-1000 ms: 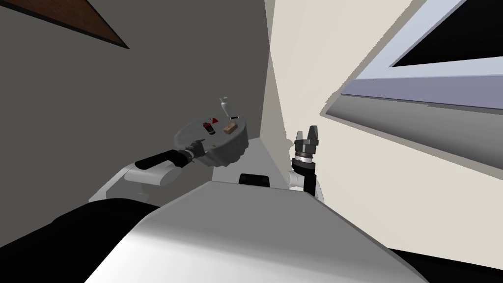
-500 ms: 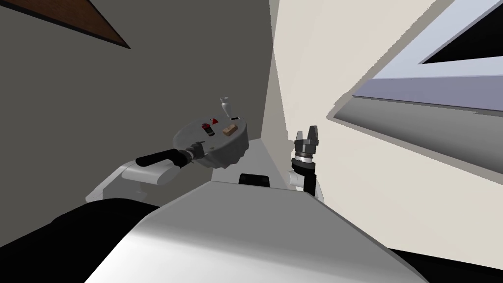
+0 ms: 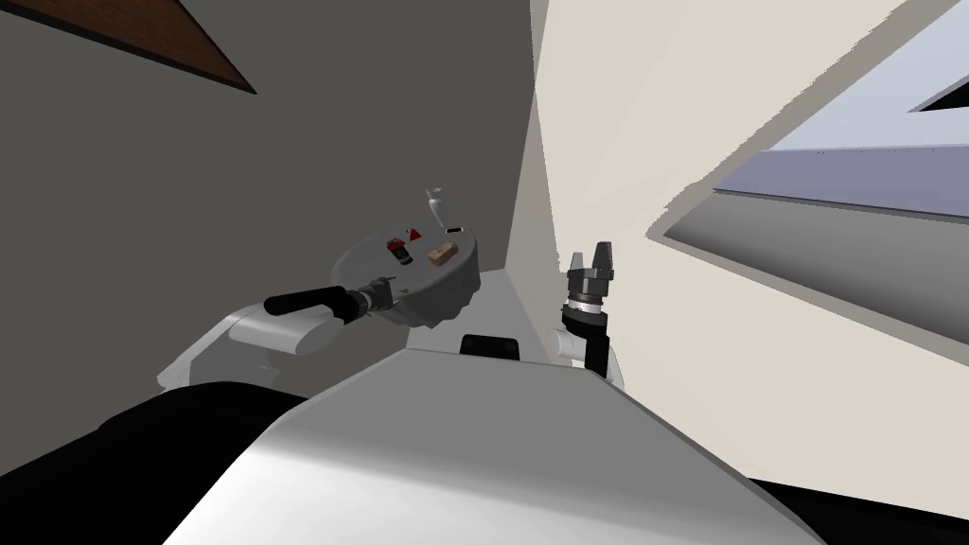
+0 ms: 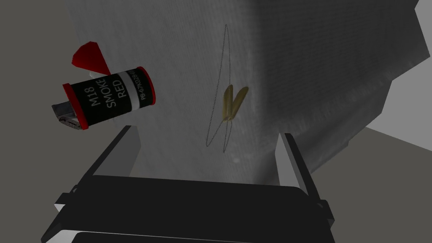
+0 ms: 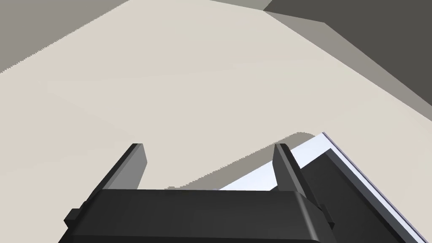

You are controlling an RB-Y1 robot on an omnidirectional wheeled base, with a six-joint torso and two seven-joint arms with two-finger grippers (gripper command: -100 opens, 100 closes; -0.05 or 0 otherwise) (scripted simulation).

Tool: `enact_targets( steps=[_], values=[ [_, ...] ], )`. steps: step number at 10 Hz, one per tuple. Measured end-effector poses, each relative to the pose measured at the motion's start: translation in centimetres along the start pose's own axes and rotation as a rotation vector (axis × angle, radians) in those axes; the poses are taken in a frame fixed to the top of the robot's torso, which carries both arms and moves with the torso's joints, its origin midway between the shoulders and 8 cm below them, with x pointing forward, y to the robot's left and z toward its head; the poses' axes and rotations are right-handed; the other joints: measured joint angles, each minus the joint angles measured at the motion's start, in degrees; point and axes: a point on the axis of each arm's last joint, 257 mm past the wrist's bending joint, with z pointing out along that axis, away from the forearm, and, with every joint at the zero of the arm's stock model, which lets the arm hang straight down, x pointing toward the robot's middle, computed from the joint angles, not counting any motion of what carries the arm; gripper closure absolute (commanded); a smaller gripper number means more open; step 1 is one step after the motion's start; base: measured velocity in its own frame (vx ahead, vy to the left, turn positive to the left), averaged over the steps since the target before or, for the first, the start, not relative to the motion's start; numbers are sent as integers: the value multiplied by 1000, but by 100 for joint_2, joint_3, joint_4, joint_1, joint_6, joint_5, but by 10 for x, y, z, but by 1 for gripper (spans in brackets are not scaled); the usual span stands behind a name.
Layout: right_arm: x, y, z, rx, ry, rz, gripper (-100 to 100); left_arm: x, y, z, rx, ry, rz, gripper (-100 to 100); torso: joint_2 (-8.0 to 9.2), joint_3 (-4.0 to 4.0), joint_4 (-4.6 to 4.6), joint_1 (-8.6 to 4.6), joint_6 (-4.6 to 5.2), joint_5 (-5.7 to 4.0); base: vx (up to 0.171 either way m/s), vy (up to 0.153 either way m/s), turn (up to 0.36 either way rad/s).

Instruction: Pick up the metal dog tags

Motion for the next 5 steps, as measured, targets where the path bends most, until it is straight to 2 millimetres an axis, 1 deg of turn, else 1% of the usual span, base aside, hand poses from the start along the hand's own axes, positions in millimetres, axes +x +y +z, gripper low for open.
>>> enact_targets(
  steps=[2,3,4,5],
  values=[
    [0,0,0,0,0,0,0,0,11,-3,-47,-7,-4,-100,9,4,1,-5,1,-1,63,-42,40],
    [0,0,0,0,0,0,0,0,14,-3,-64,-8,-4,-100,15,8,3,-2,1,0,22,-15,5],
    [0,0,0,0,0,0,0,0,15,-3,-68,-9,-5,0,26,14,5,6,1,1,0,0,0],
    [0,0,0,0,0,0,0,0,15,-3,-68,-9,-5,-100,34,19,7,11,1,3,9,-11,-61]
  ],
)
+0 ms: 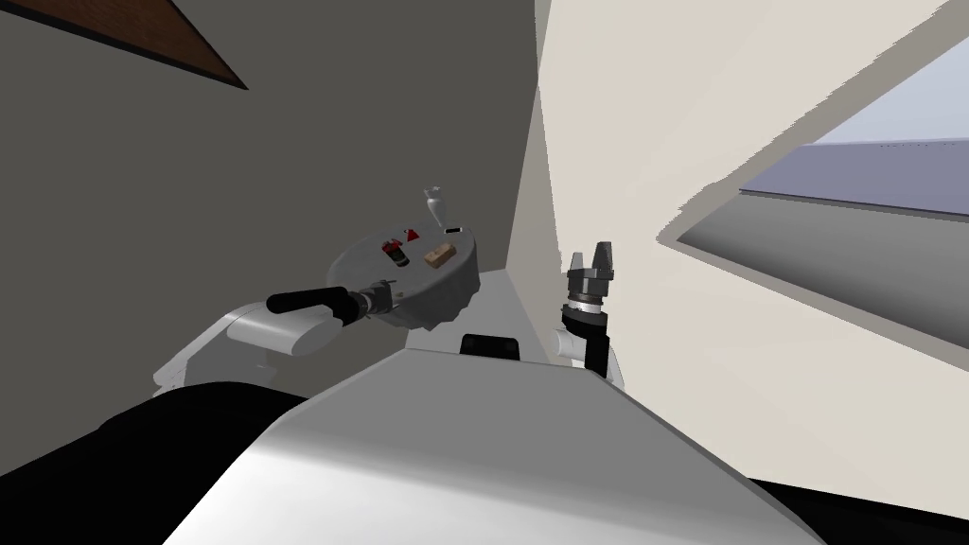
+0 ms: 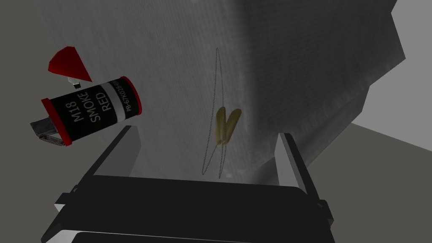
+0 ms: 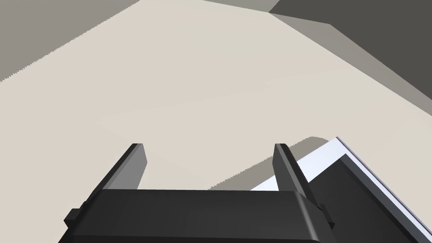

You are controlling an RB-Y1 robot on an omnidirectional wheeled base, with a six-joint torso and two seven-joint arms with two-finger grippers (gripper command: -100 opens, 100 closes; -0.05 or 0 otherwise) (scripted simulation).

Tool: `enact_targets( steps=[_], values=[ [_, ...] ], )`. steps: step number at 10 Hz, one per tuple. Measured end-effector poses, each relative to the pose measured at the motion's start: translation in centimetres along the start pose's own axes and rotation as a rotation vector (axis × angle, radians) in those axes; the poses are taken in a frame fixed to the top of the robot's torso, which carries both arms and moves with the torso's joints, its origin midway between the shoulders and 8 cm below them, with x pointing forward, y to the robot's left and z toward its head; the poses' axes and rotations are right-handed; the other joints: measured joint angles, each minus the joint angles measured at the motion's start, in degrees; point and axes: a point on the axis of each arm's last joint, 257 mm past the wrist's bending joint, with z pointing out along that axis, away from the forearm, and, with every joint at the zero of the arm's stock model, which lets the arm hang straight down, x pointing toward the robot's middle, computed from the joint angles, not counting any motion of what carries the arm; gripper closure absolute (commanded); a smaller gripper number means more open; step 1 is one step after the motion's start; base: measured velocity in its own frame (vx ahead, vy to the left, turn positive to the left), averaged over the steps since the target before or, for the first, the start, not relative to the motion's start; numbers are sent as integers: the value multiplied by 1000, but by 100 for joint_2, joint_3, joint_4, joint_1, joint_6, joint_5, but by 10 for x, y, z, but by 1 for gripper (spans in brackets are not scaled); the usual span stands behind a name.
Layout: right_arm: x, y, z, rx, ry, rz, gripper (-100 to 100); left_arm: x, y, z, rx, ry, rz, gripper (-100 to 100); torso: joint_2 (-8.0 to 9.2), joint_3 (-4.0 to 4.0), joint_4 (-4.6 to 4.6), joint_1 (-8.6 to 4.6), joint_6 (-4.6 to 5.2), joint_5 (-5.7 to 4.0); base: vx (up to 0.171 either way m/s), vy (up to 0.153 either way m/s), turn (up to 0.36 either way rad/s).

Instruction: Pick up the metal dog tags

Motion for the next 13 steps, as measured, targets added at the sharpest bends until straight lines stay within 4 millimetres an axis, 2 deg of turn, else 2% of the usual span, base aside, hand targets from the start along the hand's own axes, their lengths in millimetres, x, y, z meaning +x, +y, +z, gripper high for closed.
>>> enact_targets(
  steps=[3,4,8,9,10,12,13],
  values=[
    [0,0,0,0,0,0,0,-10,4,12,1,-11,-11,-100,1,1,0,-2,0,0,9,-12,-36],
    [0,0,0,0,0,0,0,-10,4,13,2,-11,-10,100,3,2,1,0,0,0,0,0,0],
    [0,0,0,0,0,0,0,-11,4,13,1,-11,-10,100,8,6,3,4,-1,2,0,0,0],
    [0,0,0,0,0,0,0,-11,4,13,1,-11,-10,0,9,6,4,4,-1,2,0,0,0],
    [0,0,0,0,0,0,0,-11,4,13,1,-11,-10,100,9,6,4,4,-1,2,-10,14,87],
    [0,0,0,0,0,0,0,-4,1,3,2,-3,-3,100,20,13,7,7,-4,1,-10,12,35],
    [0,0,0,0,0,0,0,-4,1,3,0,-3,-3,0,16,11,6,6,-1,3,0,0,0]
  ],
)
